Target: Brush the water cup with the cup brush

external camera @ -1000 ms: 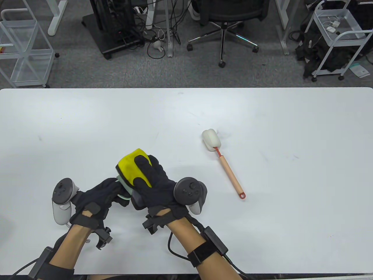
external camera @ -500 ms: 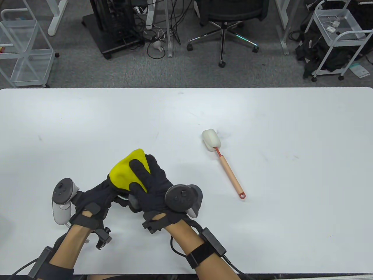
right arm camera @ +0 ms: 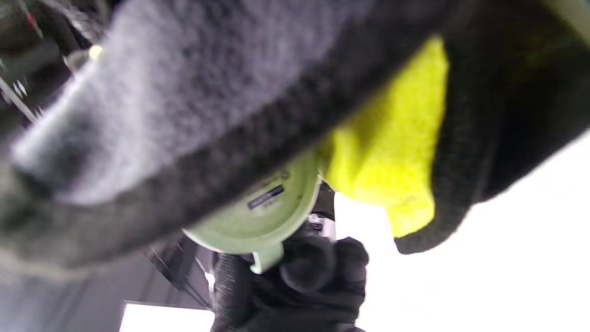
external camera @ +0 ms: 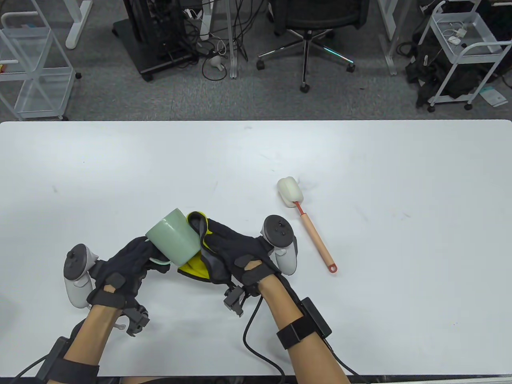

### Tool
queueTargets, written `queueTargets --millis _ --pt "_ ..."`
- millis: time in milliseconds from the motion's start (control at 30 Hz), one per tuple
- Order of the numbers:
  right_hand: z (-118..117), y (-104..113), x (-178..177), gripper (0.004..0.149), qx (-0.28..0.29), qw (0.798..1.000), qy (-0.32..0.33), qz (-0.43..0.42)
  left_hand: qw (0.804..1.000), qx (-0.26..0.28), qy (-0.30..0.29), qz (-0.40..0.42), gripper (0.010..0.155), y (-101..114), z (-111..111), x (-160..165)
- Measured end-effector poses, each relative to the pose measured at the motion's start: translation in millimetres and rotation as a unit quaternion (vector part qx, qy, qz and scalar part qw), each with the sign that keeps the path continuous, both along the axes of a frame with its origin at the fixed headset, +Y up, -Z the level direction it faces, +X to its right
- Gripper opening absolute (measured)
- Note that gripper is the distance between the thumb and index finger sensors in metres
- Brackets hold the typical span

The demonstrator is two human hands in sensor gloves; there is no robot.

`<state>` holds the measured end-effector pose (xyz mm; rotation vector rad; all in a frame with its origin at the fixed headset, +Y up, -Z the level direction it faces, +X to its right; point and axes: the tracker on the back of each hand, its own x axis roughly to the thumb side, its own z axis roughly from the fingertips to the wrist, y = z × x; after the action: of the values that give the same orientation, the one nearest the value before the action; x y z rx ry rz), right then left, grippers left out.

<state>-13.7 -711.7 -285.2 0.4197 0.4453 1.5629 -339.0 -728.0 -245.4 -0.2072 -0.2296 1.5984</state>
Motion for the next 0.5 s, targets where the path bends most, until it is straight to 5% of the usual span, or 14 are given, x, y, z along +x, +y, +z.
queueTargets --millis 133,267,500 --pt "2.5 -11.0 20.4 0.052 -0.005 1.0 -0.012 -0.024 1.0 0.008 0.025 -0.014 0.045 0.7 0.2 -4.9" --pt "3.7 -13.9 35.4 0.052 0.039 0.992 -0.112 -0.033 0.996 0.018 0.044 -0.073 0.045 2.7 1.8 -7.8" --pt "5.9 -14.9 54.3 0.052 0.06 0.978 -0.196 -0.044 0.961 0.06 0.102 -0.251 0.045 9.8 5.9 -11.3"
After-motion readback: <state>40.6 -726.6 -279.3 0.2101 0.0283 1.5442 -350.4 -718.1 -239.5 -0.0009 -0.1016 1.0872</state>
